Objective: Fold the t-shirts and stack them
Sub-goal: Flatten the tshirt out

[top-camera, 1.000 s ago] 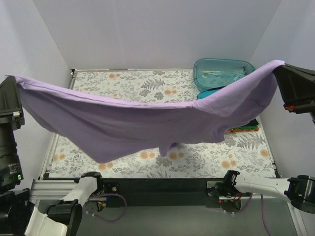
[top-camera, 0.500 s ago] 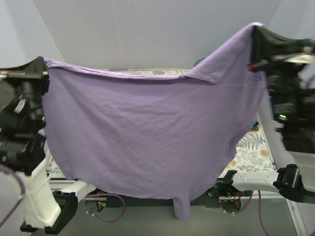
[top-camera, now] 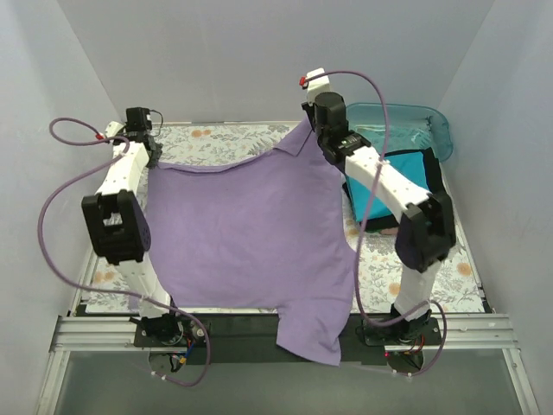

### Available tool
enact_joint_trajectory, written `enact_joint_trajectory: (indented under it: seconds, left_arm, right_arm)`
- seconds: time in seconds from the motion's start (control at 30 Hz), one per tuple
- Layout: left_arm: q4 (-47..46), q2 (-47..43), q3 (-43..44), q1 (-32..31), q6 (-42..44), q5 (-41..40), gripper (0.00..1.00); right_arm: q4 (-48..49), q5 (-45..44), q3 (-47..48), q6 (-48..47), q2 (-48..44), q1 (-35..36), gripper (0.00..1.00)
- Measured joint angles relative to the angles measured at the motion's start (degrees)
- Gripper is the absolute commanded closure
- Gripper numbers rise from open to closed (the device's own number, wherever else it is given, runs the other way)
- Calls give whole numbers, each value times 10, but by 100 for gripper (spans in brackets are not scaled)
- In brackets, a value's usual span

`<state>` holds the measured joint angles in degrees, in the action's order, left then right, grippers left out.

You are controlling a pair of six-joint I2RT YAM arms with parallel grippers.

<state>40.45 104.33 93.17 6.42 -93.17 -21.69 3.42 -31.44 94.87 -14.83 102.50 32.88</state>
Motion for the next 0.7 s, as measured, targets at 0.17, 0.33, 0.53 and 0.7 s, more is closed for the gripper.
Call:
enact_joint_trajectory:
  seconds: [0.17,0.33,0.53,0.7]
  left_arm:
    - [-41,155,55,8,24,27,100]
    - [-82,264,184,7,74,28,100]
    - [-97,287,218,7,88,29,100]
    - [-108,252,127,7,85,31,100]
  right_arm:
    - [-2,78,99,43,183,-57,99]
    - [0,129,182,65,307,-86,99]
    - [10,156,173,87,302,-94,99]
    - [-30,178,92,103,209,-96,99]
